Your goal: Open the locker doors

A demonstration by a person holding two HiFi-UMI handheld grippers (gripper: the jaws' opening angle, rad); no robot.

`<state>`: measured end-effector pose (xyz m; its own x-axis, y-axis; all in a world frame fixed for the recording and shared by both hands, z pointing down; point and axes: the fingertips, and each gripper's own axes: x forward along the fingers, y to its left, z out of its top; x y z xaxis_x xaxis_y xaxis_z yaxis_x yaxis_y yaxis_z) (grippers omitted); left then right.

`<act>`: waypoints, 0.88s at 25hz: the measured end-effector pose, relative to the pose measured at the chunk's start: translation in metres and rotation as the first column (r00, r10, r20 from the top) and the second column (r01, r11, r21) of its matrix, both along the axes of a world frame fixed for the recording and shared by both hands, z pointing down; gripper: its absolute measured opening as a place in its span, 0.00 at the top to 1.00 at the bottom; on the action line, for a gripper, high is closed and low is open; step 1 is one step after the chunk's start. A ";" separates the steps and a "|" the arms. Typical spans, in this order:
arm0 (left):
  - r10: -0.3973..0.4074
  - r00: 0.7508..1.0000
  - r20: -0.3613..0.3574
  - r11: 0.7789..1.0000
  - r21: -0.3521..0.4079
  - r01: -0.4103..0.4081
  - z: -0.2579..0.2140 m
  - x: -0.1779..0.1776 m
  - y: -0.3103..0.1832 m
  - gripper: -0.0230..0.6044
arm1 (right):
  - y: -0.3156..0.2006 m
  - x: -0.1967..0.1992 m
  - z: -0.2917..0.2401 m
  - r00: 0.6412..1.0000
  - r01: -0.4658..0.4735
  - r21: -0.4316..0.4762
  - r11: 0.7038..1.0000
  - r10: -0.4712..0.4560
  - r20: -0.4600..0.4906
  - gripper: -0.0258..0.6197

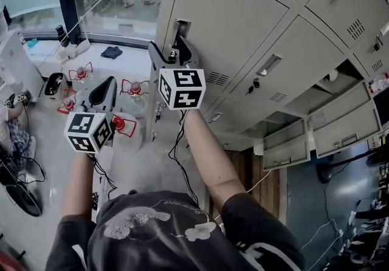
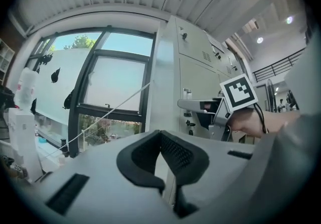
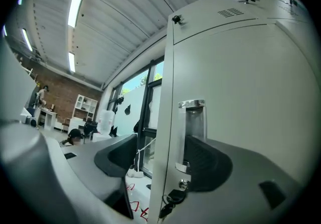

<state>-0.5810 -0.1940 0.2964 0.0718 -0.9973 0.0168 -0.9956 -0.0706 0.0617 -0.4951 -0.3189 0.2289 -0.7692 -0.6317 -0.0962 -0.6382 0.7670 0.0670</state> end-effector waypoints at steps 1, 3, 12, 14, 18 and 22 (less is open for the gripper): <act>0.012 1.000 -0.003 1.000 -0.002 -0.012 0.001 -0.004 -0.003 0.95 | -0.002 -0.002 0.000 1.000 -0.012 0.003 1.000 0.012 -0.001 0.49; 0.036 0.999 -0.008 0.999 -0.005 -0.036 0.003 -0.009 -0.009 0.95 | -0.006 -0.006 -0.002 0.999 -0.038 0.007 0.999 0.038 0.002 0.49; 0.124 0.992 -0.004 0.992 -0.009 -0.124 0.008 -0.023 -0.019 0.95 | -0.010 -0.007 -0.006 0.990 -0.097 -0.011 0.995 0.098 0.104 0.49; 0.135 0.991 -0.009 0.991 -0.012 -0.135 0.011 -0.026 -0.018 0.95 | -0.010 -0.007 -0.007 0.988 -0.098 -0.047 0.994 0.103 0.117 0.49; 0.170 0.985 -0.016 0.985 -0.007 -0.170 0.011 -0.027 -0.017 0.95 | -0.003 -0.006 -0.007 0.985 -0.131 -0.071 0.989 0.138 0.105 0.49; 0.207 0.978 -0.022 0.978 0.009 -0.207 0.008 -0.023 -0.015 0.95 | 0.012 0.000 -0.006 0.979 -0.181 -0.069 0.981 0.186 0.079 0.49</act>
<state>-0.6045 -0.2093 0.3041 0.2767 -0.9609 0.0068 -0.9578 -0.2752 0.0830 -0.4947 -0.3070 0.2228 -0.6302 -0.7682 -0.1125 -0.7700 0.6370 -0.0369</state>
